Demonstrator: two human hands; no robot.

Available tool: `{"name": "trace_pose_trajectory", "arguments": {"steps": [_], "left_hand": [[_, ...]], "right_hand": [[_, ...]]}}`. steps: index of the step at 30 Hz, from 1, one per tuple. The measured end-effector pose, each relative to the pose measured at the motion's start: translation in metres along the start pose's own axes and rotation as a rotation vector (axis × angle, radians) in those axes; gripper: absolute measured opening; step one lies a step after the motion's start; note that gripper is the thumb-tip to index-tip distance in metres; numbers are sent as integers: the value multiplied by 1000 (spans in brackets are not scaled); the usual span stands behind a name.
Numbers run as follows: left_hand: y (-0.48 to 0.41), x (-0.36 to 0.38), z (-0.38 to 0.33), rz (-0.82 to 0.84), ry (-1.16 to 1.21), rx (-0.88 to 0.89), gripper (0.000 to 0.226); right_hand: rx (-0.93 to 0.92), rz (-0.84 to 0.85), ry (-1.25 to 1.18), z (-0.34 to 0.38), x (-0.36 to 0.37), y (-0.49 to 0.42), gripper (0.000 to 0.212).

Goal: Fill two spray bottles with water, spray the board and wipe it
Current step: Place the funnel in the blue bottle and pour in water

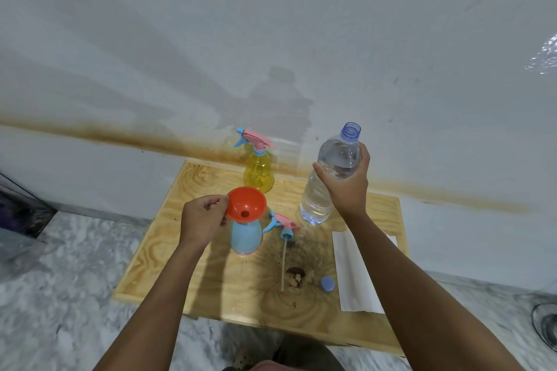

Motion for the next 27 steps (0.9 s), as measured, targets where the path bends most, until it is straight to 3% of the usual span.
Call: {"name": "trace_pose_trajectory", "arguments": {"steps": [8, 10, 13, 14, 16, 18, 20, 27], "left_hand": [[-1, -2, 1, 7, -9, -6, 11], [-1, -2, 0, 9, -8, -7, 11], [-1, -2, 1, 13, 0, -10, 12], [-1, -2, 1, 15, 4, -10, 11], [-1, -2, 0, 19, 7, -3, 11], [-2, -1, 0, 20, 3, 1, 11], [-3, -1, 1, 22, 2, 5, 12], [3, -6, 7, 38, 7, 17, 11]], "right_hand": [[81, -18, 113, 5, -2, 10, 107], [84, -159, 158, 9, -1, 23, 104], [26, -392, 116, 10, 12, 61, 73], [54, -367, 82, 10, 19, 75, 59], [174, -128, 45, 6, 36, 96, 38], [336, 217, 20, 4, 52, 103, 34], [447, 448, 27, 4, 64, 103, 38], [430, 409, 91, 8, 78, 110, 24]]}}
Point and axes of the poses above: each hand's wrist, its own y-axis away from the middle knuckle, its own x-axis out of the palm, z = x × y, the point moved 1 cm from there along -y, towards the middle knuckle, and after that the axes turned 4 degrees about x, right-handed, at the moved point
